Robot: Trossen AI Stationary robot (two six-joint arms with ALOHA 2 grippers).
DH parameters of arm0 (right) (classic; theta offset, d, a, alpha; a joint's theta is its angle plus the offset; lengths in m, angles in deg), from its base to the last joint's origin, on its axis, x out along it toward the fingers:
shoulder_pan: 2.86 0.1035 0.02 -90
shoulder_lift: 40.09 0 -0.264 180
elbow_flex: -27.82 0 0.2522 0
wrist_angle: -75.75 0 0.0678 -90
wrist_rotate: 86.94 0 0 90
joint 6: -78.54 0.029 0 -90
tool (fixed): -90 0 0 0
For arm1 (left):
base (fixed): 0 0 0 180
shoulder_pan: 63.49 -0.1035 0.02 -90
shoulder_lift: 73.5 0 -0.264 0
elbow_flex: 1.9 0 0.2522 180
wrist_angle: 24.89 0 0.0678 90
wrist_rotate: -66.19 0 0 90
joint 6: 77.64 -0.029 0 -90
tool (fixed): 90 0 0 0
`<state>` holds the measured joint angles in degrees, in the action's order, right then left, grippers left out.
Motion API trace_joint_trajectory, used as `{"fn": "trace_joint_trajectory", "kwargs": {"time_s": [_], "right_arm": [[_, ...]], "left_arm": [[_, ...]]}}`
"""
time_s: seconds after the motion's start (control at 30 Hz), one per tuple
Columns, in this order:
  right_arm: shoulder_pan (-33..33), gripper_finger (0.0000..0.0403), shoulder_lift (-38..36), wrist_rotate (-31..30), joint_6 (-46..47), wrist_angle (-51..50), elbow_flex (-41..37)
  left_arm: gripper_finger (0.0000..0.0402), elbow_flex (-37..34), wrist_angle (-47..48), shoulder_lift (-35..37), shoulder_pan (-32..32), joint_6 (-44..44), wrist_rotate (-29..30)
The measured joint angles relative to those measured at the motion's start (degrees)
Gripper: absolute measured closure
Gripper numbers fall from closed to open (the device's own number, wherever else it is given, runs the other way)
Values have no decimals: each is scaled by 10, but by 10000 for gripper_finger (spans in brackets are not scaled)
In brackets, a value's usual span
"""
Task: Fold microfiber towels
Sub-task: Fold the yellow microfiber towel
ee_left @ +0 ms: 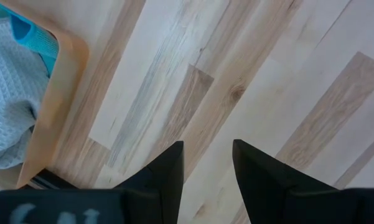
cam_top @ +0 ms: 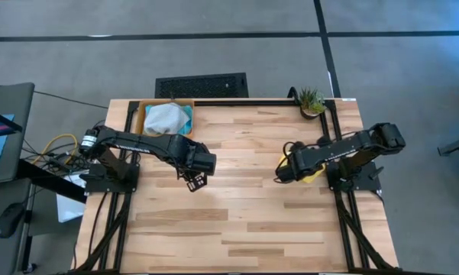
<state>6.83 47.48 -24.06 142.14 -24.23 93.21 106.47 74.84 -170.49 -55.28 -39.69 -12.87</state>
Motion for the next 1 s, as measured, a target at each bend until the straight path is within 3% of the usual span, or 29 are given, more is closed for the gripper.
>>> {"fn": "trace_joint_trajectory", "kwargs": {"time_s": [0.33,0.5,0.7,1.0], "right_arm": [[-1,395,0,71,-1,11,-58],[-2,386,0,78,-3,17,-69],[-5,352,0,93,-60,35,-69],[-9,275,0,119,-66,59,-69]], "left_arm": [[271,0,0,0,0,0,0],[271,0,0,0,0,-12,0],[271,0,0,0,0,-13,0],[271,0,0,0,0,-13,0]]}}
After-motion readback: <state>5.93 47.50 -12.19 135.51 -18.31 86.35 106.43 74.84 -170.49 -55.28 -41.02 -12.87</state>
